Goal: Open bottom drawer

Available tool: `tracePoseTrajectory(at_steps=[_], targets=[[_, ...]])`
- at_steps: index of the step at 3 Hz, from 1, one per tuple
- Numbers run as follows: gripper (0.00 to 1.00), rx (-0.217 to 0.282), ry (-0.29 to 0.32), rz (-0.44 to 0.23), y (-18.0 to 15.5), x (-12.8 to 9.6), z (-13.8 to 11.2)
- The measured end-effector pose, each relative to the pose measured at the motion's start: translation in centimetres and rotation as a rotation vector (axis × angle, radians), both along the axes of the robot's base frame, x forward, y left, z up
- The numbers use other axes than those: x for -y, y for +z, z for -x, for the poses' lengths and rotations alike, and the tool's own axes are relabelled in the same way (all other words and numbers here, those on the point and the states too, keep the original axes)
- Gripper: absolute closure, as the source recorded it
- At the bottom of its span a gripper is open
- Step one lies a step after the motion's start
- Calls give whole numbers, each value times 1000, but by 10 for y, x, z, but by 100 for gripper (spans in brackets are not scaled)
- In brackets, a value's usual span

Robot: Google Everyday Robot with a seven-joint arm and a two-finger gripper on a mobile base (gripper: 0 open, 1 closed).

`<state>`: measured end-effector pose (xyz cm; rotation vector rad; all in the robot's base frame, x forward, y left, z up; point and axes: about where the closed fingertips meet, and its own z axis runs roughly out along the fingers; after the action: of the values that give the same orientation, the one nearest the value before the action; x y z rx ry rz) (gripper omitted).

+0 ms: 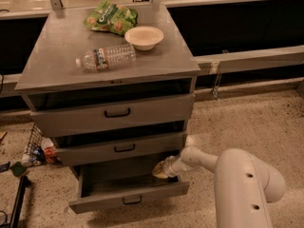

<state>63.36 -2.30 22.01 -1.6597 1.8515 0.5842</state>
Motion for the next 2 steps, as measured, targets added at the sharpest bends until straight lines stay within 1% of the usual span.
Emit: tracePoseTrajectory(at_steps=[1, 2], targets=[[100, -22, 22, -34, -35, -8, 2], [100, -67, 60, -53, -64, -15, 14]])
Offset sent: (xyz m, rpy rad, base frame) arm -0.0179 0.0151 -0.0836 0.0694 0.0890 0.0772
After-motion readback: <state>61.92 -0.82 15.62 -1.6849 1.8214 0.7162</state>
